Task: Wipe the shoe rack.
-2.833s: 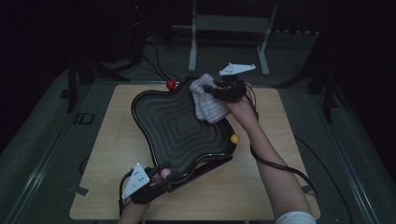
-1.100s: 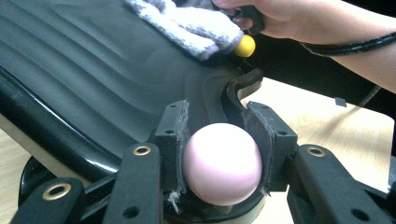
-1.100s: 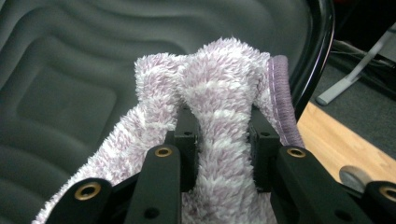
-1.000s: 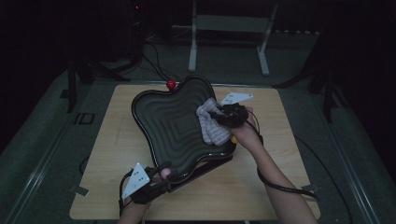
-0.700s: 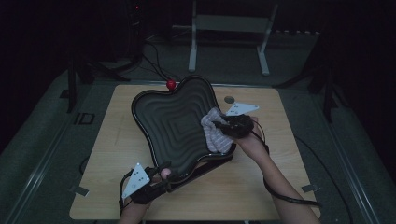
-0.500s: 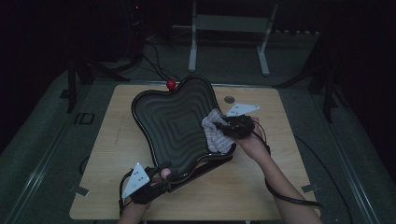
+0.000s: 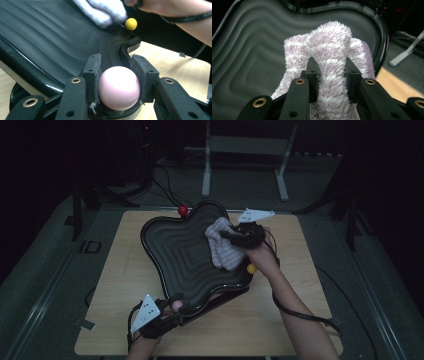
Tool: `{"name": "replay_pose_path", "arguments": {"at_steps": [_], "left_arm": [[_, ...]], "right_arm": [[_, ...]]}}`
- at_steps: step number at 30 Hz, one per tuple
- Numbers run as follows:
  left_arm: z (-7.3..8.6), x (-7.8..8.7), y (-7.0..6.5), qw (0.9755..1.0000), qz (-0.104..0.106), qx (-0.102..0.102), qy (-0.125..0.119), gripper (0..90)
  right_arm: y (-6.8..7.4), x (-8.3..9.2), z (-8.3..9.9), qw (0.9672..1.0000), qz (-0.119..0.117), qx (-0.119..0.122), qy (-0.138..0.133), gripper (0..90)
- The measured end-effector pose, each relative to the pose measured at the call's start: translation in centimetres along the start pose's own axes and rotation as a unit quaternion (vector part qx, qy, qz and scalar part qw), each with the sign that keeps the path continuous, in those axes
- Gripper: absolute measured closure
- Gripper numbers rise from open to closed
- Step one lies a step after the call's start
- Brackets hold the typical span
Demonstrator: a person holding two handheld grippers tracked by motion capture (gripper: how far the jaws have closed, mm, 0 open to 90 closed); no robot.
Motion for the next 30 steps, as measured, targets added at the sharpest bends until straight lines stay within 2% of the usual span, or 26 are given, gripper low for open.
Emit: {"name": "replay_pose_path", "arguments": {"at_steps": [5,7,8,11,13,14,15,18,20,27,30], "left_arm": [[0.0,0.0,0.0,1.0000,0.002,-0.002,-0.002,59.9],[0.0,0.0,0.0,1.0000,0.003,-0.002,-0.001,60.0],[0.0,0.0,0.0,1.0000,0.002,-0.001,-0.002,59.9],[0.0,0.0,0.1,1.0000,0.003,-0.002,-0.001,59.9],[0.0,0.0,0.0,1.0000,0.002,-0.001,-0.001,60.0],[0.0,0.0,0.1,1.0000,0.002,0.000,-0.002,59.9],[0.0,0.0,0.1,1.0000,0.003,0.000,-0.002,60.0],[0.0,0.0,0.1,1.0000,0.003,-0.002,-0.002,60.0],[0.0,0.0,0.1,1.0000,0.003,-0.003,-0.002,60.0],[0.0,0.0,0.0,1.0000,0.002,-0.003,-0.001,59.9],[0.0,0.0,0.0,1.0000,0.002,-0.003,-0.002,60.0]], "right_arm": [[0.1,-2.1,-3.7,0.9999,0.008,0.000,-0.015,71.4],[0.2,-2.4,-4.1,0.9998,0.008,0.000,-0.018,71.2],[0.0,-3.4,-5.2,0.9997,0.009,-0.004,-0.021,71.1],[-0.1,-5.1,-5.8,0.9998,0.014,-0.006,-0.009,71.0],[-0.3,-5.6,-5.8,0.9997,0.023,-0.008,-0.003,71.0],[-0.8,-6.5,-5.6,0.9994,0.027,-0.020,0.008,70.9],[-0.9,-6.7,-5.4,0.9994,0.023,-0.025,0.005,70.9],[-1.0,-6.5,-5.2,0.9993,0.025,-0.026,0.003,70.9],[-0.9,-6.3,-4.8,0.9991,0.039,-0.014,0.009,70.9],[-1.2,-5.2,-3.1,0.9985,0.051,-0.014,0.011,70.9],[-1.2,-4.7,-2.5,0.9983,0.052,-0.021,0.014,71.0]]}}
Point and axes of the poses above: each handheld gripper's, and its own axes: x roughly backward along the jaws, z roughly out of its underside, y roughly to its left, the point moved 6 cm from there along -x, roughly forward along the jaws, and after that the axes turned 12 degrees about -x, right-handed, at the moved point
